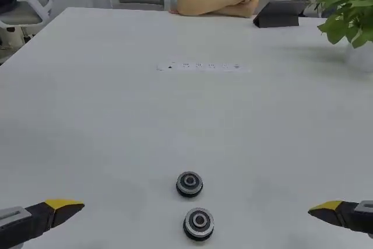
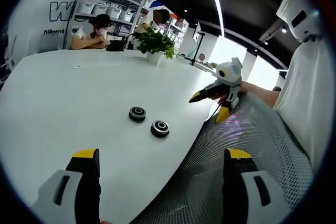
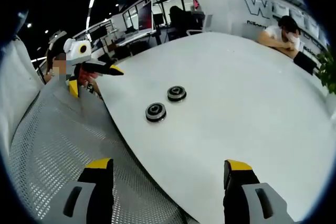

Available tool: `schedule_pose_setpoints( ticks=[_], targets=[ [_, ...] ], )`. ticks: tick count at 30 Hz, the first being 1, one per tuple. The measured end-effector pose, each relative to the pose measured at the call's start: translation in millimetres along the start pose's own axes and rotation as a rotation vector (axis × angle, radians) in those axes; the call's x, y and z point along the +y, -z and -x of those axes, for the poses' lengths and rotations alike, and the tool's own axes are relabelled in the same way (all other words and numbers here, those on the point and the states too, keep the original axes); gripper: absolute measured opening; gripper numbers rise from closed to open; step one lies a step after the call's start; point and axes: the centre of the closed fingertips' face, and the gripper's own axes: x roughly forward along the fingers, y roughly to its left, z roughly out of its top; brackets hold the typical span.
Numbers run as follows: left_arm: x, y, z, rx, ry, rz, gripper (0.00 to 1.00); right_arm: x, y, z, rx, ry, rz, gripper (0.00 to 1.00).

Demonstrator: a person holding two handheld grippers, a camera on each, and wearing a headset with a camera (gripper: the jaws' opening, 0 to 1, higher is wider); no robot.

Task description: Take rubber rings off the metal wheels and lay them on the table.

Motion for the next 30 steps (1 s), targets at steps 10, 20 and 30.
schedule_pose_setpoints(
  ticks=[10,20,30],
  targets=[
    [1.0,-0.6,0.3,-0.003,-0.002,0.002,0.96,0.5,1.5,-0.3,0.011,-0.005,0.005,0.83],
    [0.5,-0.3,0.1,0.000,0.000,-0.002,0.96,-0.7,1.1,-0.4,0.008,0.002,0.001,0.84],
    [0.9,-0.9,0.6,-0.004,-0.004,-0.002,0.96,-0.5,0.3,-0.4,0.005,0.004,0.003,0.84]
  ],
)
